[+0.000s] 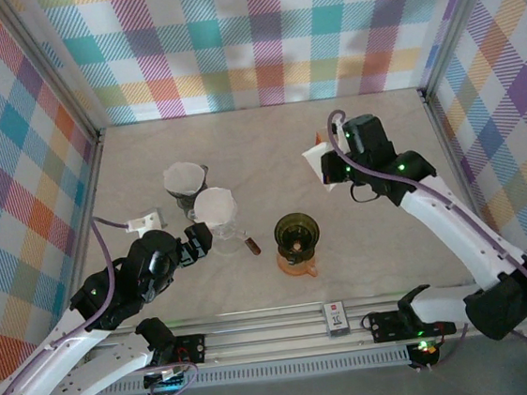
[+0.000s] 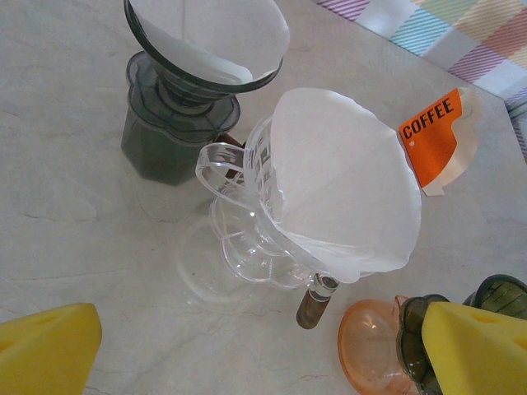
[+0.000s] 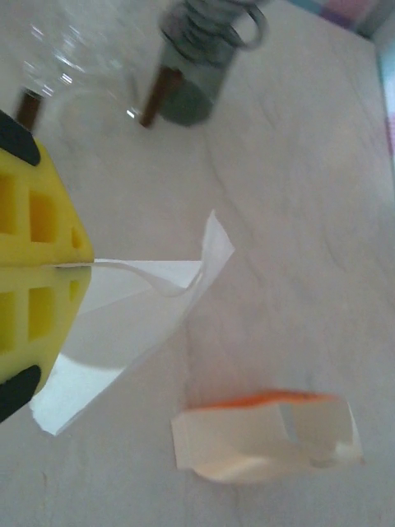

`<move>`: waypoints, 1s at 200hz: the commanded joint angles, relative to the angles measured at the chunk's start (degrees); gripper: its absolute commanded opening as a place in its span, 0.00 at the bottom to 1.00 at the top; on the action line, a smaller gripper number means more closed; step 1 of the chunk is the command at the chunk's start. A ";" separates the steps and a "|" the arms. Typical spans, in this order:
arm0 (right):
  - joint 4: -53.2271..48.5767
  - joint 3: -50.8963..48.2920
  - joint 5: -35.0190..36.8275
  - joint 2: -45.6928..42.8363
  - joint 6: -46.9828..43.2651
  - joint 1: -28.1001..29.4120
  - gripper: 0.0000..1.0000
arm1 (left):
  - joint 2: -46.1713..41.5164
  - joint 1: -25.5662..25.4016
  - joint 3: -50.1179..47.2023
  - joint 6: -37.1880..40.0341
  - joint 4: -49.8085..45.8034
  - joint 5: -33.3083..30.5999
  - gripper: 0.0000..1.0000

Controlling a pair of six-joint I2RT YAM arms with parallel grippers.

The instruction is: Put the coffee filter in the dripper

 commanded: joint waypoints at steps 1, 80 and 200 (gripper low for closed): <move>-9.73 4.15 -6.13 -2.60 -3.25 2.44 0.00 | 0.08 0.59 2.35 1.37 1.05 -0.98 1.00; -35.01 17.02 -7.66 1.68 -5.77 13.23 0.00 | 1.02 0.56 2.69 1.32 1.52 -1.03 1.00; -43.47 28.08 -1.71 16.88 -12.20 23.71 0.00 | 0.84 0.63 1.63 1.14 2.29 -0.24 1.00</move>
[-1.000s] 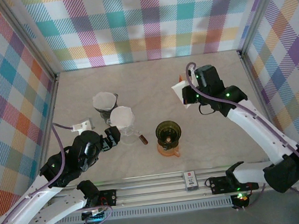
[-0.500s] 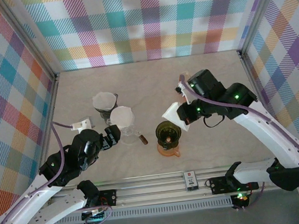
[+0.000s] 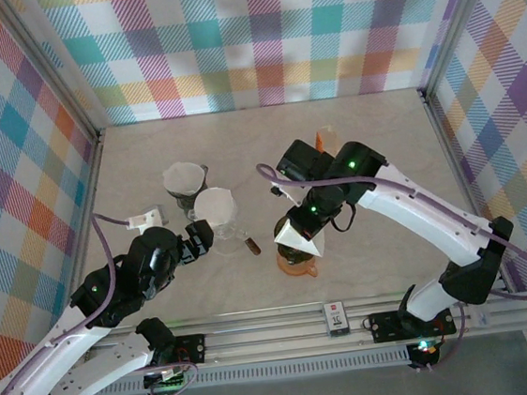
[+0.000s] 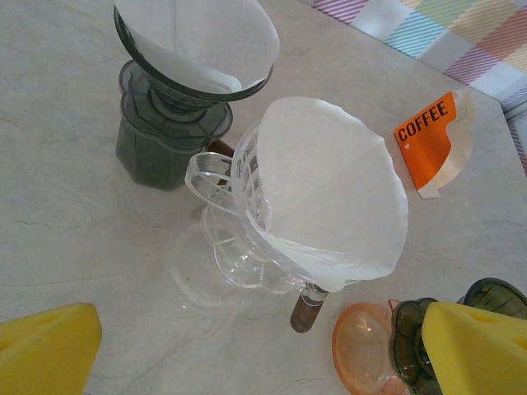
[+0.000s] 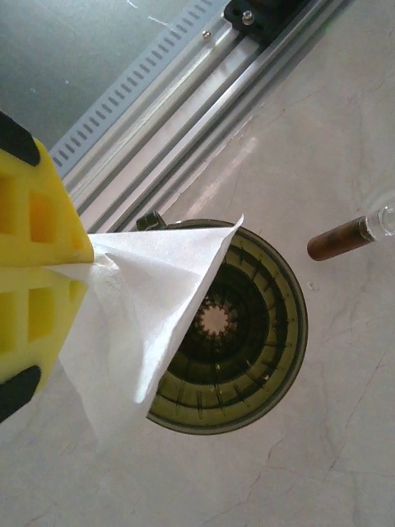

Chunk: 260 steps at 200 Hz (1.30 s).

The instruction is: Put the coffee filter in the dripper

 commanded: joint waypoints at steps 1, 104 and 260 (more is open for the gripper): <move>-2.77 2.73 1.50 1.25 -1.92 0.61 0.00 | -0.53 0.59 0.20 0.90 2.01 -0.30 1.00; -7.06 6.13 7.89 1.27 -2.42 1.43 0.00 | -0.52 0.57 0.04 1.07 2.36 0.04 1.00; 3.98 -2.49 -0.56 8.26 -5.24 2.86 0.00 | -0.38 0.58 0.07 1.18 2.62 1.44 1.00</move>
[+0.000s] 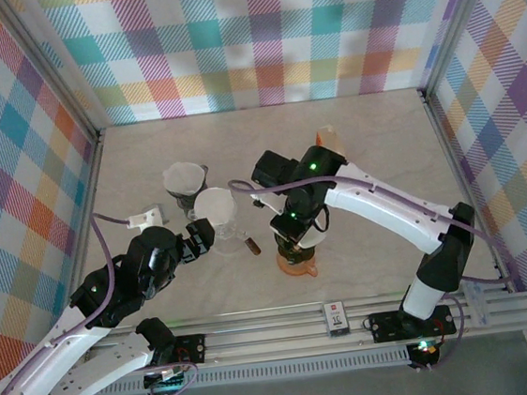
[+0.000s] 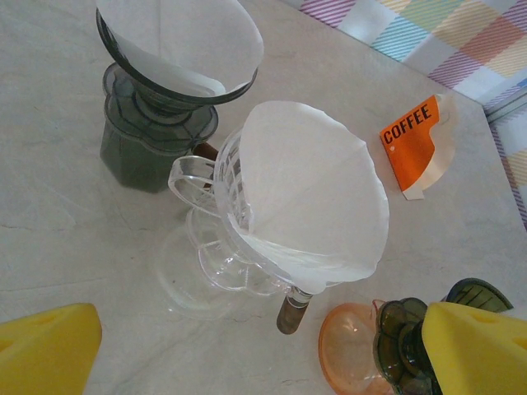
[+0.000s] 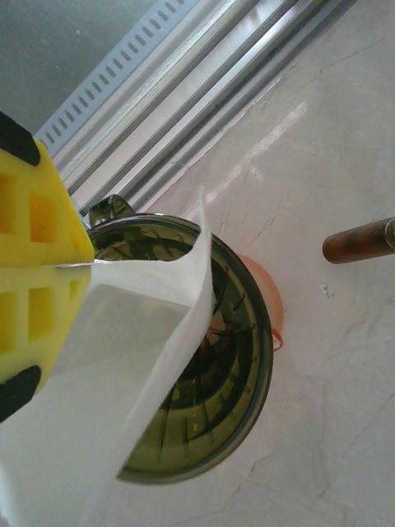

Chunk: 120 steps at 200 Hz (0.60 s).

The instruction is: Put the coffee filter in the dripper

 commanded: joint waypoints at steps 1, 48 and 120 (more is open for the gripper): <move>3.34 -2.98 -2.08 -0.29 -0.27 -0.10 0.00 | -0.29 0.56 0.05 1.24 1.14 0.35 1.00; 6.74 -7.46 -2.48 -1.16 0.57 -1.32 0.00 | -0.36 0.61 0.18 1.19 1.05 0.69 1.00; 9.07 -8.90 -2.25 -4.70 1.17 -1.65 0.26 | -0.45 0.59 0.92 2.61 2.14 3.02 1.00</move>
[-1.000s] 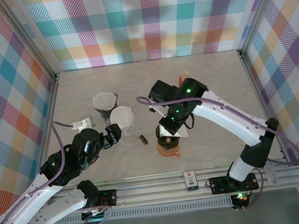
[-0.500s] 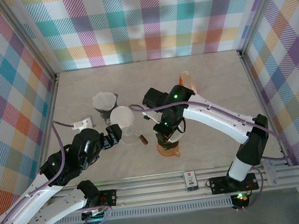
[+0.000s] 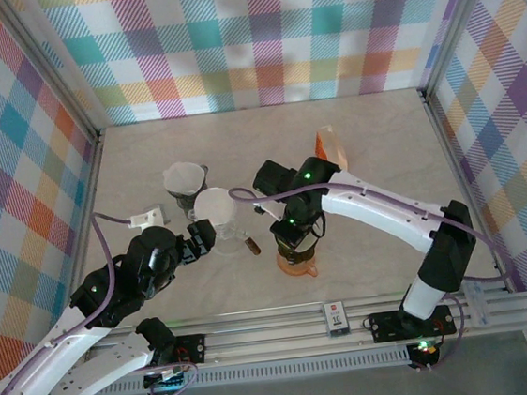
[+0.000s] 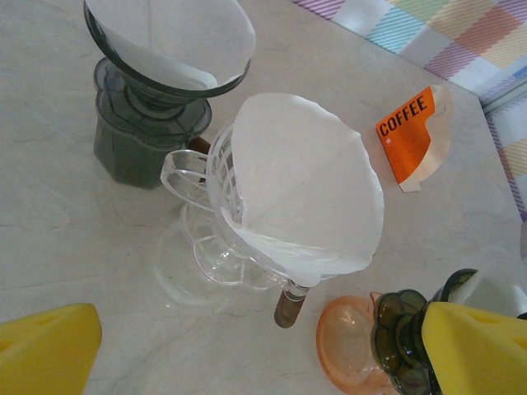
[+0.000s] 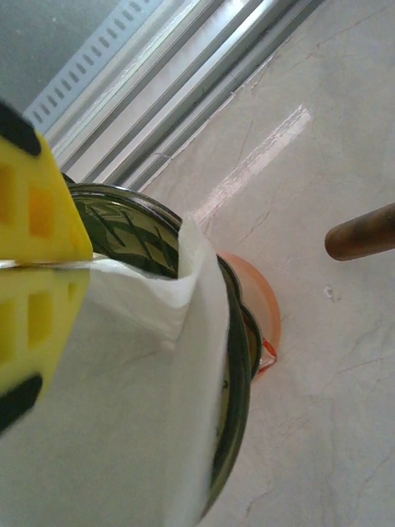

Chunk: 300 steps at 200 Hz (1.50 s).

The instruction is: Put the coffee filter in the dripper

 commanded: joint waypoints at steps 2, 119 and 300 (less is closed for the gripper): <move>1.15 -0.29 -0.71 -3.77 0.78 -0.43 0.27 | -0.45 0.58 0.94 1.87 2.25 2.03 1.00; 10.46 -10.81 0.25 -20.70 7.29 -10.95 0.57 | 18.86 -5.35 12.90 10.34 8.03 17.55 0.64; 16.44 -18.60 -1.71 -21.50 7.23 -14.58 0.67 | 42.89 -10.96 23.59 13.21 -2.60 16.46 0.51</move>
